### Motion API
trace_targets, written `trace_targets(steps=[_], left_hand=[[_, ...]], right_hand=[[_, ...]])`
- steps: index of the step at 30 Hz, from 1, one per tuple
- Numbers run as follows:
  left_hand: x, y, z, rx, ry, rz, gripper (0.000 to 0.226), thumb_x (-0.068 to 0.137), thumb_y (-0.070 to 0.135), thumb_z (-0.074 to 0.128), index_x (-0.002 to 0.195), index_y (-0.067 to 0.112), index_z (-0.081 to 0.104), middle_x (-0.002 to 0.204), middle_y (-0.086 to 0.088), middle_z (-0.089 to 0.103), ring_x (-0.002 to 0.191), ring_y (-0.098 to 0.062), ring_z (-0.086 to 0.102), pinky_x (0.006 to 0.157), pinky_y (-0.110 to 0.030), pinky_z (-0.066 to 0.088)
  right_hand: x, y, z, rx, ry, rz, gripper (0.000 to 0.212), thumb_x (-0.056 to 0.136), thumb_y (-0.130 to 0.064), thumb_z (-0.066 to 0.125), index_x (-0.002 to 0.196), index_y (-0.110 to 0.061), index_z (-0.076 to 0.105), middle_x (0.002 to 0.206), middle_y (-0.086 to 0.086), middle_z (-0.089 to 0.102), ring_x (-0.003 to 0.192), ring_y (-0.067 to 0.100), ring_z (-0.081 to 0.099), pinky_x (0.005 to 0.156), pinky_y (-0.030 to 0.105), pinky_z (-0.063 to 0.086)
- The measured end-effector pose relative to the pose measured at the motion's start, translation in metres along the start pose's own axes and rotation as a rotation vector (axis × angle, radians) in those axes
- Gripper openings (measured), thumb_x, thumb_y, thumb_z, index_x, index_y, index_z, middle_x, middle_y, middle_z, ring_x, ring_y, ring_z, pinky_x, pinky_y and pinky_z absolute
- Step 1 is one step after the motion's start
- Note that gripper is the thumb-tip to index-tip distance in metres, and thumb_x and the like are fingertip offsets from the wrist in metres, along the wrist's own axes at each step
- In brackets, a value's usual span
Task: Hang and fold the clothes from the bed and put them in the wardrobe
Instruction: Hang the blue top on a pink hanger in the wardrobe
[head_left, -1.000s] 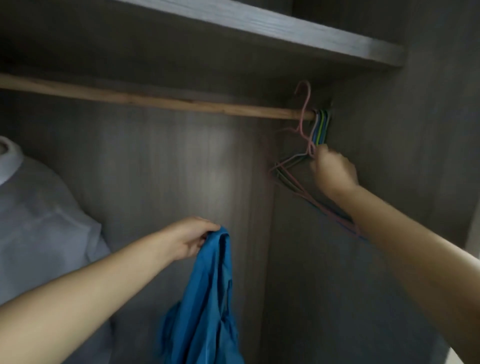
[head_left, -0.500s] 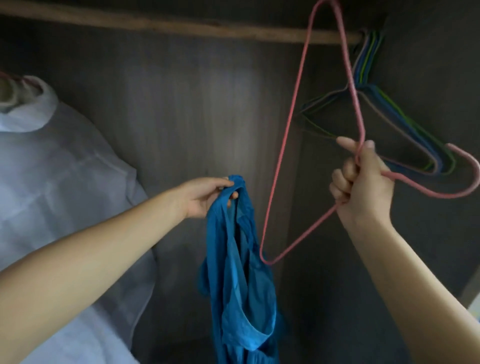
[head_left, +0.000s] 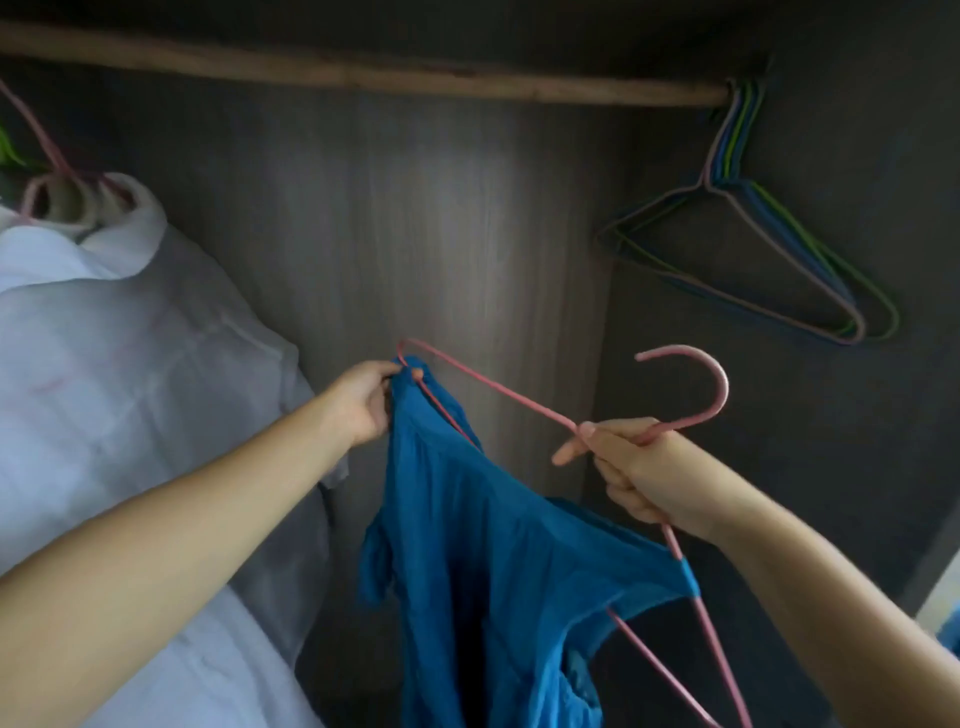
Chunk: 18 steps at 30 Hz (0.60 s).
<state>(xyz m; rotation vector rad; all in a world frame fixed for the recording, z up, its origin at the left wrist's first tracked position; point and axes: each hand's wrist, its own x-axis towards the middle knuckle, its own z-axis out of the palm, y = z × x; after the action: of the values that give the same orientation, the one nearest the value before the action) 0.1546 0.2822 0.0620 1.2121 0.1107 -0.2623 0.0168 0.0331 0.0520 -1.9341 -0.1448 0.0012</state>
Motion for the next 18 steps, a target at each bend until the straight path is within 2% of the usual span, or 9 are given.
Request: trace_targets(steps=[3, 5, 6, 8, 10, 12, 16, 18], left_hand=[[0.0, -0.009, -0.009, -0.193, 0.035, 0.066, 0.034, 0.102, 0.016, 0.035, 0.075, 0.009, 0.053, 0.045, -0.001, 0.062, 0.038, -0.012, 0.06, 0.039, -0.016, 0.047], [-0.001, -0.009, -0.01, -0.206, -0.006, 0.1, 0.033, 0.102, 0.021, 0.037, 0.077, 0.011, 0.055, 0.049, 0.0, 0.063, 0.042, -0.012, 0.062, 0.042, -0.017, 0.049], [-0.005, -0.008, -0.009, -0.142, -0.05, 0.097, 0.034, 0.102, 0.021, 0.039, 0.076, 0.011, 0.058, 0.05, 0.0, 0.064, 0.043, -0.012, 0.062, 0.043, -0.017, 0.049], [-0.012, -0.008, -0.007, 0.153, -0.156, 0.075, 0.037, 0.101, 0.018, 0.043, 0.071, 0.01, 0.065, 0.053, -0.001, 0.065, 0.043, -0.01, 0.06, 0.043, -0.016, 0.048], [-0.019, -0.012, -0.007, 0.458, -0.227, 0.094, 0.025, 0.098, 0.015, 0.048, 0.08, 0.013, 0.065, 0.061, 0.0, 0.069, 0.049, -0.007, 0.062, 0.048, -0.016, 0.05], [-0.021, -0.015, -0.011, 0.563, -0.177, 0.131, 0.019, 0.097, 0.012, 0.05, 0.082, 0.015, 0.062, 0.063, 0.001, 0.069, 0.053, -0.006, 0.063, 0.053, -0.018, 0.05], [-0.013, -0.012, -0.026, 0.58, 0.079, 0.252, 0.008, 0.097, 0.013, 0.052, 0.088, 0.015, 0.051, 0.079, -0.004, 0.057, 0.066, -0.012, 0.054, 0.053, -0.023, 0.047], [-0.014, -0.005, -0.031, 0.609, 0.177, 0.314, 0.003, 0.098, 0.012, 0.049, 0.097, 0.014, 0.047, 0.088, -0.007, 0.053, 0.072, -0.014, 0.051, 0.053, -0.022, 0.046]], right_hand=[[-0.008, -0.015, -0.006, -0.216, -0.127, 0.187, 0.034, 0.102, -0.031, 0.039, 0.094, -0.011, 0.066, 0.052, -0.002, 0.028, 0.041, 0.009, 0.023, 0.036, 0.019, 0.02], [-0.013, -0.019, -0.002, -0.319, -0.214, 0.29, 0.03, 0.102, -0.03, 0.041, 0.093, -0.012, 0.063, 0.051, -0.004, 0.028, 0.04, 0.007, 0.022, 0.037, 0.018, 0.019], [-0.014, -0.021, 0.0, -0.32, -0.224, 0.294, 0.03, 0.102, -0.029, 0.041, 0.095, -0.011, 0.065, 0.051, -0.005, 0.028, 0.04, 0.007, 0.021, 0.037, 0.018, 0.019], [-0.011, -0.024, 0.003, -0.2, -0.16, 0.233, 0.033, 0.102, -0.026, 0.04, 0.097, -0.007, 0.067, 0.051, -0.005, 0.026, 0.039, 0.006, 0.021, 0.035, 0.017, 0.019], [-0.006, -0.028, 0.008, -0.047, -0.107, 0.191, 0.034, 0.103, -0.023, 0.039, 0.098, -0.002, 0.066, 0.05, -0.005, 0.025, 0.038, 0.005, 0.021, 0.033, 0.016, 0.019], [-0.002, -0.034, 0.016, -0.004, -0.126, 0.205, 0.034, 0.103, -0.021, 0.039, 0.1, 0.0, 0.065, 0.049, -0.006, 0.026, 0.037, 0.005, 0.022, 0.033, 0.016, 0.02], [0.008, -0.054, 0.022, 0.096, -0.139, 0.214, 0.028, 0.101, -0.016, 0.04, 0.107, 0.001, 0.061, 0.054, -0.004, 0.027, 0.042, 0.005, 0.023, 0.035, 0.015, 0.018], [0.017, -0.067, 0.028, 0.178, -0.135, 0.201, 0.023, 0.1, -0.013, 0.041, 0.11, 0.0, 0.058, 0.057, -0.002, 0.031, 0.046, 0.007, 0.03, 0.036, 0.015, 0.026]])
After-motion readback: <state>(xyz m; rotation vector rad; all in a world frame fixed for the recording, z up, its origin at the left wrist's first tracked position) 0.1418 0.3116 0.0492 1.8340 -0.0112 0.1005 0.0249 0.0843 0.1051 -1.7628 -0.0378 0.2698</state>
